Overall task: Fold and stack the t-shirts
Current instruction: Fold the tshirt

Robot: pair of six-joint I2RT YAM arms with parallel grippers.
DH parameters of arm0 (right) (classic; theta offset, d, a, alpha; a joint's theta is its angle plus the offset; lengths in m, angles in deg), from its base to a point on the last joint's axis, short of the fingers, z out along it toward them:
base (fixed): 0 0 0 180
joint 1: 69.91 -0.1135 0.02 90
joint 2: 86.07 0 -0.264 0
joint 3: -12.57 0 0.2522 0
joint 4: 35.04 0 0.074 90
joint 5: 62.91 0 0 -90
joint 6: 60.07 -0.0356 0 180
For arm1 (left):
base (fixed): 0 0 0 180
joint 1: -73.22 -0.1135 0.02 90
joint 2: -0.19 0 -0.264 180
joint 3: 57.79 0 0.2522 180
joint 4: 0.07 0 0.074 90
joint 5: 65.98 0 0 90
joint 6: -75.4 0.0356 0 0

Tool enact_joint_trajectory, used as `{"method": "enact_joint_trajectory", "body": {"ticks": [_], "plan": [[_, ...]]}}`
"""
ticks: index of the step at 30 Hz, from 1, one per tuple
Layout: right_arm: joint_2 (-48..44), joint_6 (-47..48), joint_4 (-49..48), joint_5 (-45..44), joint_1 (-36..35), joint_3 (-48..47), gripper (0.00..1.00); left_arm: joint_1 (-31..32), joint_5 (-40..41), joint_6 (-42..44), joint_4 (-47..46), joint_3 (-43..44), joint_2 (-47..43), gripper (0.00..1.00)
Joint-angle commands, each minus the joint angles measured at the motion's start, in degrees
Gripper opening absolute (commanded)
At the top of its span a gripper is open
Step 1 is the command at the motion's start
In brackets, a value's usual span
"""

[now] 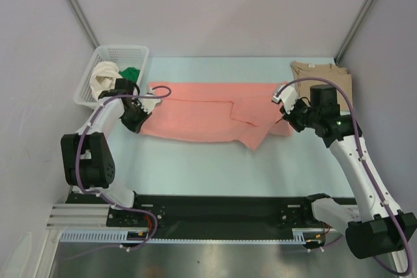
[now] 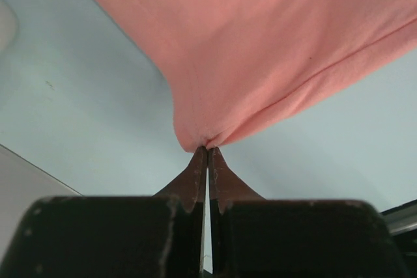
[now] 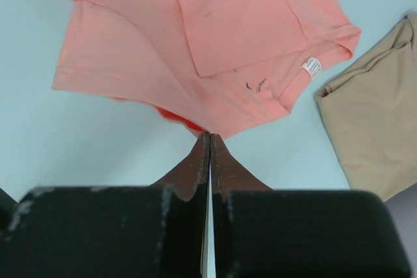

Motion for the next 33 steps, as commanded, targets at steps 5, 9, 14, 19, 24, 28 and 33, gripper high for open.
{"method": "enact_joint_trajectory", "body": {"ticks": [5, 9, 14, 19, 24, 28, 33], "plan": [[6.90, -1.23, -8.12, 1.14, 2.30, -4.38, 0.00, -0.07, -1.33, -1.82, 0.17, 9.19, 5.85, 0.00], [11.57, -1.93, -10.94, 2.11, 4.41, -6.67, 0.00, 0.37, -1.06, -2.08, 0.79, 13.68, 9.36, 0.00], [17.02, -2.37, -13.93, 2.82, 5.21, -10.52, 0.00, 0.90, -0.98, -3.22, 1.05, 19.12, 13.84, 0.00], [23.77, -2.73, -16.03, 3.34, 5.64, -14.31, 0.00, 1.86, -0.36, -4.19, 0.88, 23.52, 18.15, 0.00], [30.46, -3.25, -17.27, 3.69, 6.00, -18.88, 0.00, 1.87, 0.78, -5.42, 0.88, 28.96, 23.42, 0.00], [35.83, -3.34, -17.88, 3.26, 6.08, -23.44, 0.00, 1.87, 1.13, -5.95, 1.40, 33.01, 26.95, 0.00], [42.07, -3.43, -18.15, 3.26, 6.44, -27.84, 0.00, 1.87, 1.92, -7.09, 1.23, 39.07, 30.64, 0.00]]}}
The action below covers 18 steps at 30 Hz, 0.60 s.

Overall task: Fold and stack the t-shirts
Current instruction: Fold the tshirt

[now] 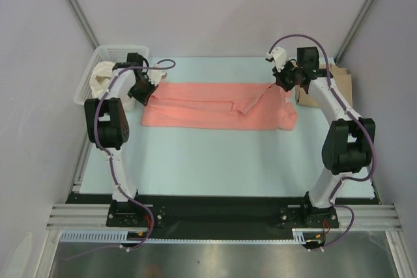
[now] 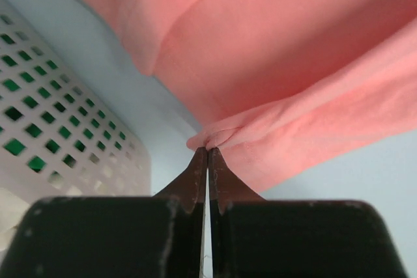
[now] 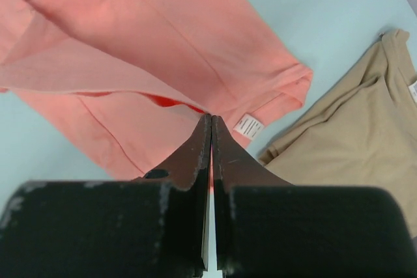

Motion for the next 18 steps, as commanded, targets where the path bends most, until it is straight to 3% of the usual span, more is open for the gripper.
{"method": "enact_joint_trajectory", "body": {"ticks": [1, 8, 18], "plan": [[2.97, -0.61, -2.50, 0.50, 0.49, -5.18, 0.00, 0.12, 0.83, -1.67, -0.19, 6.36, 1.83, 0.00], [10.27, -2.10, -3.46, -0.02, 0.40, -11.34, 0.00, 0.12, 1.71, -2.20, 2.80, 15.94, 8.25, 0.00], [14.58, -3.07, -5.49, -1.34, 0.40, -14.95, 0.00, 0.12, 4.17, -2.20, 2.54, 15.08, 8.70, 0.00]]}}
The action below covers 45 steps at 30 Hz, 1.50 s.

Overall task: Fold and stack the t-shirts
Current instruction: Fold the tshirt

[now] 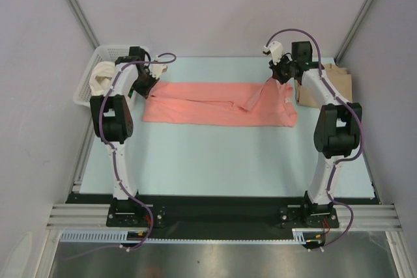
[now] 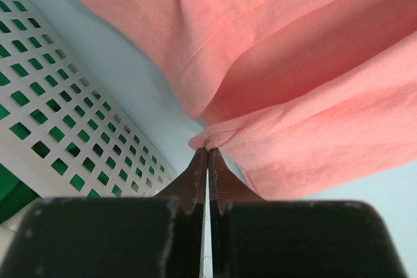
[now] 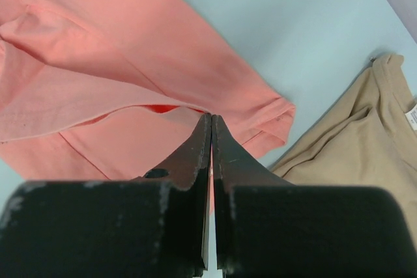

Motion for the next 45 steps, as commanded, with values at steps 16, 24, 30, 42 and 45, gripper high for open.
{"method": "enact_joint_trajectory", "body": {"ticks": [16, 24, 30, 42, 45], "plan": [[4.75, -5.78, -8.37, -6.28, 0.18, -7.87, 0.29, -0.03, 1.97, -3.24, -2.63, -1.26, -4.54, 0.39], [-3.60, -8.43, -4.89, -1.29, 1.24, -4.89, 0.49, 5.58, -0.67, -0.69, -12.04, -15.67, -20.01, 0.55], [-0.62, -4.03, 10.30, 6.80, -1.04, -3.30, 0.44, 6.82, -1.64, -1.39, -10.55, -22.53, -18.53, 0.49], [4.48, 1.25, 19.12, 9.35, -5.26, -1.71, 0.35, 6.82, 0.56, -4.12, -12.66, -27.20, -11.94, 0.45], [4.83, 2.21, 20.62, 9.09, -5.53, -1.28, 0.35, 6.56, 0.91, -4.73, -12.66, -26.32, -10.53, 0.45]]}}
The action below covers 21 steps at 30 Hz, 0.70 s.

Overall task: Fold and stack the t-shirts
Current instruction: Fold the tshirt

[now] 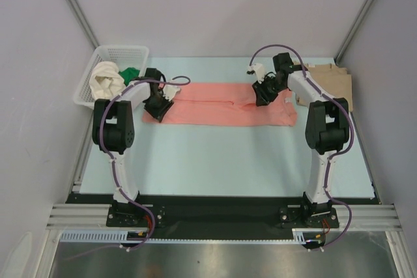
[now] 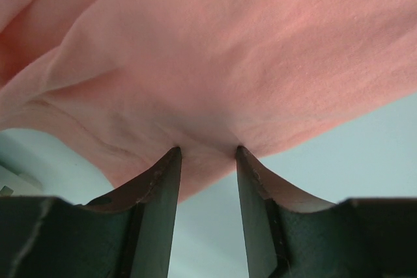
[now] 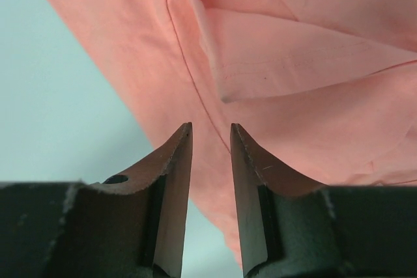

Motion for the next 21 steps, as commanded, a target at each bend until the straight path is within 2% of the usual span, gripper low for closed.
{"method": "enact_joint_trajectory", "body": {"ticks": [1, 8, 14, 18, 21], "plan": [[-0.46, 1.91, 2.70, 1.00, 0.09, 0.36, 0.35, -0.50, 0.63, -1.70, -1.40, 1.94, 1.08, 0.45], [-0.02, 1.82, 1.91, 0.30, -0.53, 2.39, 0.34, -0.68, 0.27, -2.14, -1.75, 2.04, 2.57, 0.43], [3.84, 0.16, -1.59, -1.02, -1.67, 0.02, 0.35, -0.86, 0.19, -2.22, -1.58, 1.33, 2.84, 0.42], [9.20, -1.78, -2.65, -1.72, -1.58, -6.56, 0.35, -1.03, -0.08, -2.31, -1.84, 0.10, 1.87, 0.42], [13.68, -2.74, -3.36, -2.51, -1.32, -16.39, 0.34, -1.03, -0.34, -2.31, -2.01, -1.13, -0.66, 0.41]]}}
